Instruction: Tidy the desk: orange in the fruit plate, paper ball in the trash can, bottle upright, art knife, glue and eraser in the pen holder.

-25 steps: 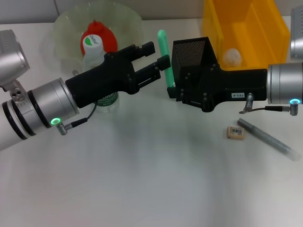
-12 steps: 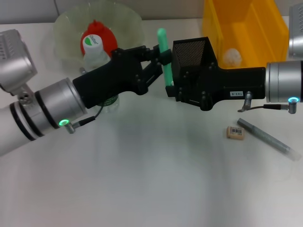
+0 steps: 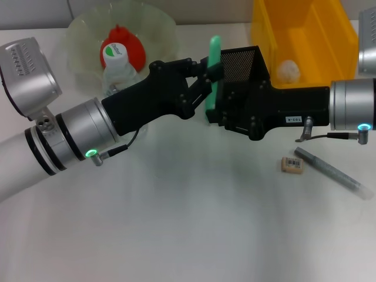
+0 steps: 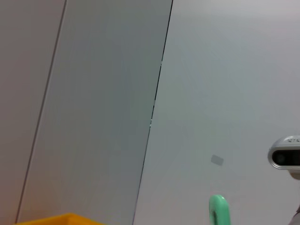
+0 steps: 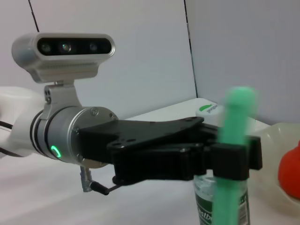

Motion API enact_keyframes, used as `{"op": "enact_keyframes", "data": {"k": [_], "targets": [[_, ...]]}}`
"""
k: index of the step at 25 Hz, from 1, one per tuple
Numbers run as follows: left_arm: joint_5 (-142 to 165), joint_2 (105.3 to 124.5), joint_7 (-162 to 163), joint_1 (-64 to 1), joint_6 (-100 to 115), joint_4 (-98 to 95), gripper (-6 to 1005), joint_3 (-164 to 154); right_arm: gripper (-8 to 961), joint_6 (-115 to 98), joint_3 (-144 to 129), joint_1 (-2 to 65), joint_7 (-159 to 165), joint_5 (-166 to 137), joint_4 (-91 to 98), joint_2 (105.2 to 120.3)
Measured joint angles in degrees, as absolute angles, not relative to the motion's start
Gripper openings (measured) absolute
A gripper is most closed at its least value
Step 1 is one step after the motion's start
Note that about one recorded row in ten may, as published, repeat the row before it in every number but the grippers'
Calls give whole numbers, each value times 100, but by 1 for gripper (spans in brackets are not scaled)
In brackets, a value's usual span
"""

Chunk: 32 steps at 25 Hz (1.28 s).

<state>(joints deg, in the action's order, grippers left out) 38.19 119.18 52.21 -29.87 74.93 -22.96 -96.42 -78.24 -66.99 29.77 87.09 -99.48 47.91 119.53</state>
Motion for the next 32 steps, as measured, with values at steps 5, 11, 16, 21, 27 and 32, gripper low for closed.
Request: {"op": "enact_keyframes", "data": {"k": [5, 11, 16, 21, 27, 32], "targets": [[3745, 11918, 5216, -2944, 7461, -2296, 152, -9622, 102, -7830, -6657, 2981, 8708, -9949, 4750, 11951], [3402, 11918, 5128, -2713, 7534, -2616, 108, -9665, 93, -7832, -6646, 2969, 8636, -9675, 4643, 11939], [3283, 11918, 5160, -2680, 7774, -2752, 108, -9635, 92, -7962, -6605, 2913, 8344, -9252, 4402, 11932], [2814, 11918, 5119, -2704, 8187, -2761, 108, -9668, 92, -8090, -6261, 2886, 8317, -8794, 4009, 11928], [2362, 11918, 5074, -2926, 8413, -2762, 108, -9676, 96, -8387, -5657, 2891, 8125, -8042, 3168, 11924], [2361, 11918, 4898, -3069, 8420, -2764, 108, -9677, 99, -8796, -5585, 2894, 8704, -7035, 2217, 11908]]}}
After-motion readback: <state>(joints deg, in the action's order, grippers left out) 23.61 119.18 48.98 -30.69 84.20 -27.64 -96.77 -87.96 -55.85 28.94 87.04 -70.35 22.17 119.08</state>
